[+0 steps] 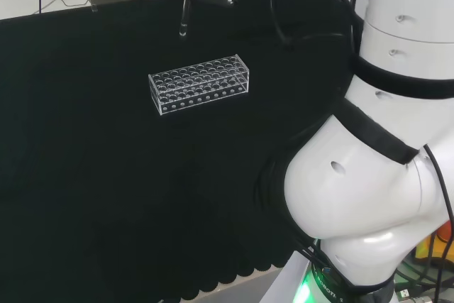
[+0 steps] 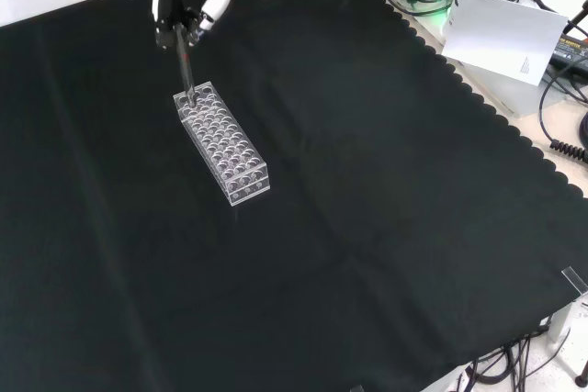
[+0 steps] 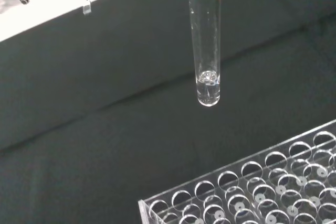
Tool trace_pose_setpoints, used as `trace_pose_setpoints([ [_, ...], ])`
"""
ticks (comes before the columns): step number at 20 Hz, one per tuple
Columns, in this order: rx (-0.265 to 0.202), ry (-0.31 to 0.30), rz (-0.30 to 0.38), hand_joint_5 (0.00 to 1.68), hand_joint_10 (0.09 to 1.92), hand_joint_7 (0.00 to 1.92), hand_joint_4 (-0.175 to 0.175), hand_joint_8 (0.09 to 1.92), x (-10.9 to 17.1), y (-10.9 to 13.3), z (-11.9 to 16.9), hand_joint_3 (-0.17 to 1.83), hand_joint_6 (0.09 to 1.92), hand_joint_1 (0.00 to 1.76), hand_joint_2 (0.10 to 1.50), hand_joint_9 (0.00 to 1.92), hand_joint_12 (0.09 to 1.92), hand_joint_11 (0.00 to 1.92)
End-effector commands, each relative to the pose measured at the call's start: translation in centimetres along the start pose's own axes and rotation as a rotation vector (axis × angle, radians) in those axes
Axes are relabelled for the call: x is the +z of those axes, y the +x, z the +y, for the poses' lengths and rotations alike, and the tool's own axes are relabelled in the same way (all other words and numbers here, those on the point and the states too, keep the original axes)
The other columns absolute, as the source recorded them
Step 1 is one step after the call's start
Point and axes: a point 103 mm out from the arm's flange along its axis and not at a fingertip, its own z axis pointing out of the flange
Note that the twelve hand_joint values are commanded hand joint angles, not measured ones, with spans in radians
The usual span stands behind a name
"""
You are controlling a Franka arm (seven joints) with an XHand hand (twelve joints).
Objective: Shake the test tube.
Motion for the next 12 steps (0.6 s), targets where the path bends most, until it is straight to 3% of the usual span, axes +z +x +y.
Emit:
trace_pose_setpoints([
  [1,-0.012,-0.012,0.020,1.27,0.68,1.18,-0.175,0.96,-2.0,-0.3,-1.5,-0.17,0.16,1.42,1.08,1.28,0.80,1.38],
  [7,-0.020,-0.006,0.028,1.27,0.68,1.18,-0.175,0.96,-2.3,0.3,-2.6,-0.17,0.16,1.42,1.08,1.27,0.80,1.38],
  [12,-0.058,0.008,0.047,1.28,0.68,1.18,-0.175,0.96,-1.6,2.7,-3.7,-0.17,0.15,1.42,1.08,1.27,0.80,1.38],
])
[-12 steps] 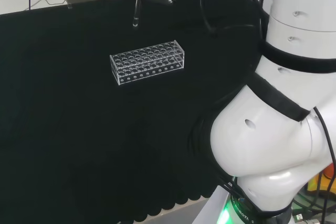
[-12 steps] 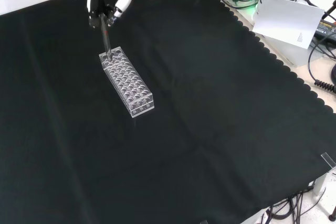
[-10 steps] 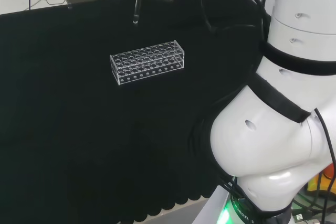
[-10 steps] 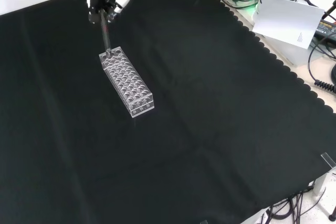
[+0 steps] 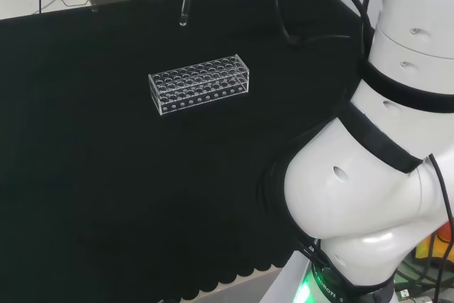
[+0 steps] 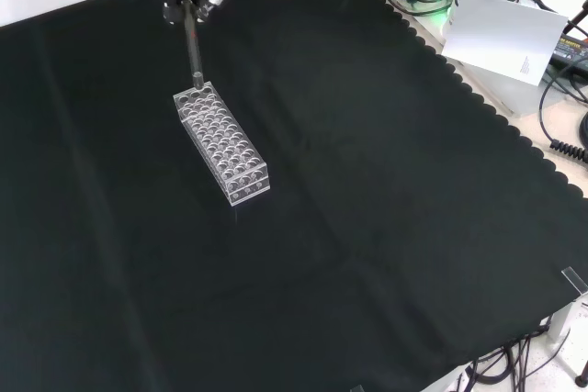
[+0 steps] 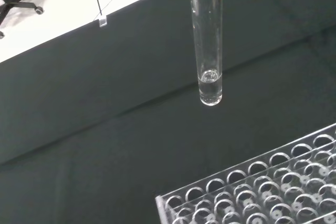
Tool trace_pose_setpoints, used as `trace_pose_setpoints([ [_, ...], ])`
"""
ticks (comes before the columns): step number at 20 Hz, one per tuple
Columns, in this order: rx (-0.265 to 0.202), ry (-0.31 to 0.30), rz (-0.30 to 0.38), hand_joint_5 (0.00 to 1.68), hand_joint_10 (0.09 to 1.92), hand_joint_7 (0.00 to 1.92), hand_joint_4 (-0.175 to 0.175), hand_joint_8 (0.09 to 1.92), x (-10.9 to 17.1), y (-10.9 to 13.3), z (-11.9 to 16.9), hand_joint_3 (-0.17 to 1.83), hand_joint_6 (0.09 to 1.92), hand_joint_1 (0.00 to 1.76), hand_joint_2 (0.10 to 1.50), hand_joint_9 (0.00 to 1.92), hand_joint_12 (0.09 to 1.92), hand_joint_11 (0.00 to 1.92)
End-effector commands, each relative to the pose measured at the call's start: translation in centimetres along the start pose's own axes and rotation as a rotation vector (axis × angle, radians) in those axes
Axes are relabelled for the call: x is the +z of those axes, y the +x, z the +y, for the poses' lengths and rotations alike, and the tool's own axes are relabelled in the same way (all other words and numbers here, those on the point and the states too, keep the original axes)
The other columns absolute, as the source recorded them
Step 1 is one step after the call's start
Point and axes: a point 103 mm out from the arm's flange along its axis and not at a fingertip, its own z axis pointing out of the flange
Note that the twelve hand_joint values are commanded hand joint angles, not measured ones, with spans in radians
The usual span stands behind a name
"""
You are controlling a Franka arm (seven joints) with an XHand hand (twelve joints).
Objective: Shake the test tube.
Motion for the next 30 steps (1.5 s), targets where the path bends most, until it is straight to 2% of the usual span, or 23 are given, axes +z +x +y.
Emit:
trace_pose_setpoints([
  [1,-0.043,0.024,0.028,1.28,0.68,1.18,-0.175,0.96,0.9,2.8,-1.1,-0.17,0.15,1.42,1.08,1.27,0.80,1.38],
  [9,-0.126,0.064,0.088,1.28,0.68,1.17,-0.175,0.96,2.6,8.1,-2.7,-0.17,0.14,1.42,1.08,1.27,0.81,1.38],
  [14,-0.147,0.057,0.064,1.28,0.68,1.17,-0.175,0.96,2.5,9.0,-3.0,-0.17,0.14,1.42,1.08,1.27,0.81,1.38],
  [17,-0.143,0.032,-0.001,1.28,0.68,1.17,-0.175,0.96,1.8,7.6,-2.8,-0.17,0.14,1.42,1.08,1.27,0.81,1.38],
  [20,-0.129,0.009,-0.100,1.28,0.68,1.17,-0.175,0.96,1.3,4.9,-2.3,-0.17,0.13,1.42,1.08,1.27,0.81,1.38],
  [24,-0.050,-0.014,-0.209,1.28,0.68,1.17,-0.175,0.96,0.4,0.1,-1.6,-0.17,0.13,1.42,1.08,1.27,0.81,1.38],
  [30,0.065,-0.058,-0.315,1.29,0.68,1.18,-0.175,0.96,-1.7,-5.9,-0.7,-0.17,0.13,1.42,1.08,1.27,0.81,1.38],
])
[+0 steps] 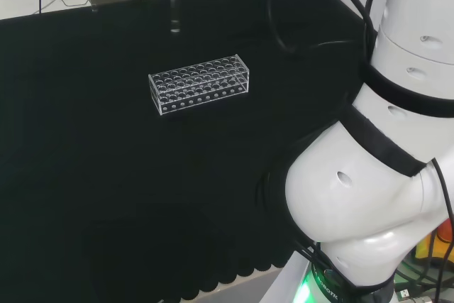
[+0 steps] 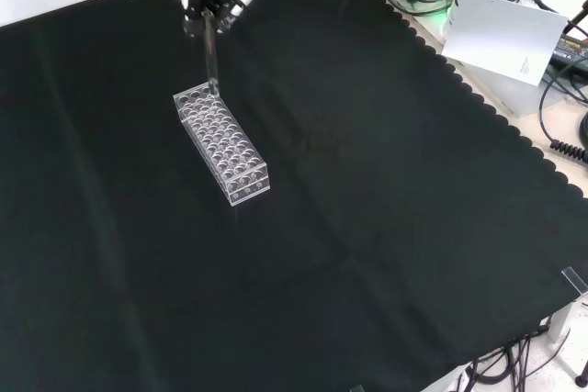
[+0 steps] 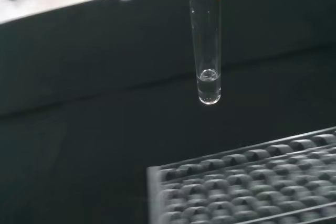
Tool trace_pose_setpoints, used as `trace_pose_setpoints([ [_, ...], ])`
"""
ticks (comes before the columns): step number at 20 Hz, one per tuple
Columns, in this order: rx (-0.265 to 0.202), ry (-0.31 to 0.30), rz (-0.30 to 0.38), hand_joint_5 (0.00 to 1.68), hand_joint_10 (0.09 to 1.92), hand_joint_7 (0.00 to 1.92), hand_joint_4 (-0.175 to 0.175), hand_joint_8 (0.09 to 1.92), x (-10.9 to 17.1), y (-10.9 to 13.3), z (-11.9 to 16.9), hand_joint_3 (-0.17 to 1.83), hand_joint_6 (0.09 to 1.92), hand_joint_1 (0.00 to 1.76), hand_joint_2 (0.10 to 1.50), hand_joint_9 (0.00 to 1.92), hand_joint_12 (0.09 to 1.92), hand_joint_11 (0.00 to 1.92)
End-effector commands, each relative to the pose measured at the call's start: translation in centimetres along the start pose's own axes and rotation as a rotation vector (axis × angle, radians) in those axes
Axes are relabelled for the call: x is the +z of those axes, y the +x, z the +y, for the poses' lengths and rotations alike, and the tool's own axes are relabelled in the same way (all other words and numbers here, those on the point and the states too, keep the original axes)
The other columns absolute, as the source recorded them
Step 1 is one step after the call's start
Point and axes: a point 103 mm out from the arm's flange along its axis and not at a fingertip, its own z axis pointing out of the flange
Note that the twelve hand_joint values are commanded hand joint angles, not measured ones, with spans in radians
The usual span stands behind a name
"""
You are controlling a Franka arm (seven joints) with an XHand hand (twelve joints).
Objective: Shake the test tube.
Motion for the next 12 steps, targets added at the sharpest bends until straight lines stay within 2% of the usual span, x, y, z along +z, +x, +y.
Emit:
trace_pose_setpoints([
  [1,0.168,-0.045,-0.155,1.29,0.68,1.18,-0.175,0.96,-1.5,-8.5,0.5,-0.17,0.13,1.42,1.08,1.27,0.81,1.38],
  [6,0.254,-0.078,-0.242,1.29,0.68,1.18,-0.175,0.96,-2.9,-12.3,1.0,-0.17,0.12,1.42,1.08,1.27,0.81,1.38],
  [8,0.256,-0.088,-0.263,1.29,0.68,1.18,-0.175,0.96,-3.2,-12.8,1.1,-0.17,0.12,1.42,1.08,1.27,0.81,1.38],
  [12,0.228,-0.099,-0.291,1.29,0.68,1.18,-0.175,0.96,-3.2,-12.4,1.2,-0.17,0.12,1.42,1.08,1.27,0.81,1.38],
])
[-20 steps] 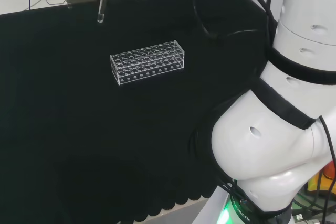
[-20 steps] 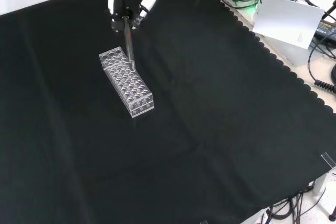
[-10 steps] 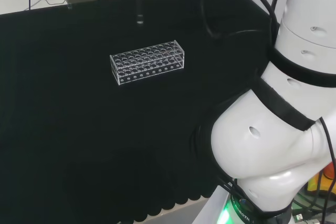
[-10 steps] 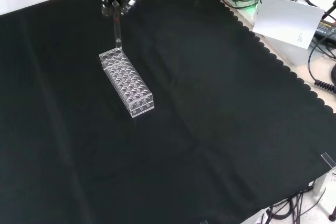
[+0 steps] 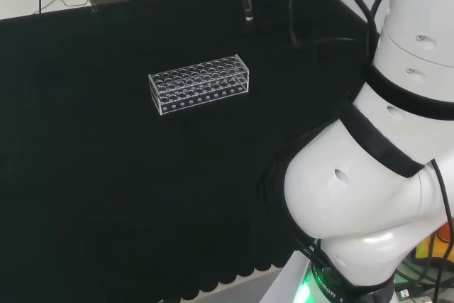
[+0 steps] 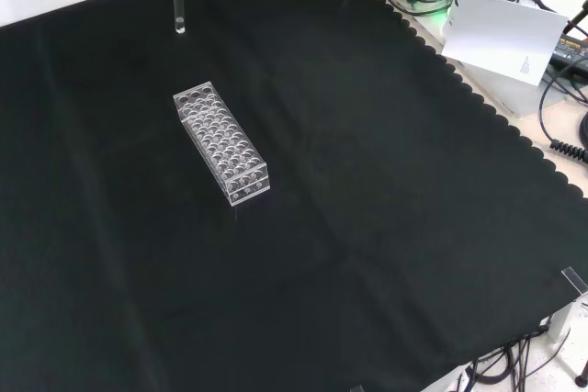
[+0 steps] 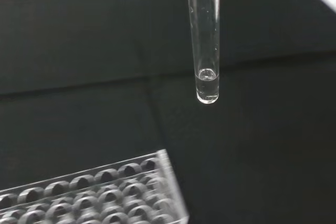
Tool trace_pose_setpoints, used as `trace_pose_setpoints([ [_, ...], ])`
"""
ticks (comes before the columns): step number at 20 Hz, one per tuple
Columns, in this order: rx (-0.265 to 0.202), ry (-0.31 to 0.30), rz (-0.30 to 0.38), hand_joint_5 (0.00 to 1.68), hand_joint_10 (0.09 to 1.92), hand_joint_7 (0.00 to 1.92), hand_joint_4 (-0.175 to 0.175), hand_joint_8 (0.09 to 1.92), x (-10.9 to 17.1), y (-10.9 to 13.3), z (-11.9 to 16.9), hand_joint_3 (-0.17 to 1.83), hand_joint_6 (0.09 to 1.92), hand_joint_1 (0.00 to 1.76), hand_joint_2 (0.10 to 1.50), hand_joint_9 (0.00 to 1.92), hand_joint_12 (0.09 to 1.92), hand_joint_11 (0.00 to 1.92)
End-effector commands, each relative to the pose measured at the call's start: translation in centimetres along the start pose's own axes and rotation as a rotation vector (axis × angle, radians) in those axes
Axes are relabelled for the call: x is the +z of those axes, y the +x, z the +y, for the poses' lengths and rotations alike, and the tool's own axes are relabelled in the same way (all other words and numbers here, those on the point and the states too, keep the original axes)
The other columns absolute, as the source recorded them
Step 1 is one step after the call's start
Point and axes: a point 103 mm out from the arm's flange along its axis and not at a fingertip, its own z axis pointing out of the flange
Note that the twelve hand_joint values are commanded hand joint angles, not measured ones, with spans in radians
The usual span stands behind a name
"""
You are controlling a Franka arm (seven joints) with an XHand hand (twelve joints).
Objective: Shake the test tube.
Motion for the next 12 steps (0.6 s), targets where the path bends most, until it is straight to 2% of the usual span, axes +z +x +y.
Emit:
trace_pose_setpoints([
  [1,0.000,-0.029,-0.044,1.29,0.68,1.18,-0.175,0.96,-0.3,-0.8,0.4,-0.17,0.12,1.42,1.08,1.27,0.81,1.38],
  [7,-0.037,0.002,0.034,1.29,0.68,1.18,-0.175,0.96,0.0,2.1,-0.4,-0.17,0.12,1.42,1.08,1.27,0.81,1.38],
  [12,-0.057,0.076,0.185,1.29,0.68,1.18,-0.175,0.96,0.5,5.6,-1.4,-0.17,0.11,1.42,1.08,1.27,0.81,1.38],
])
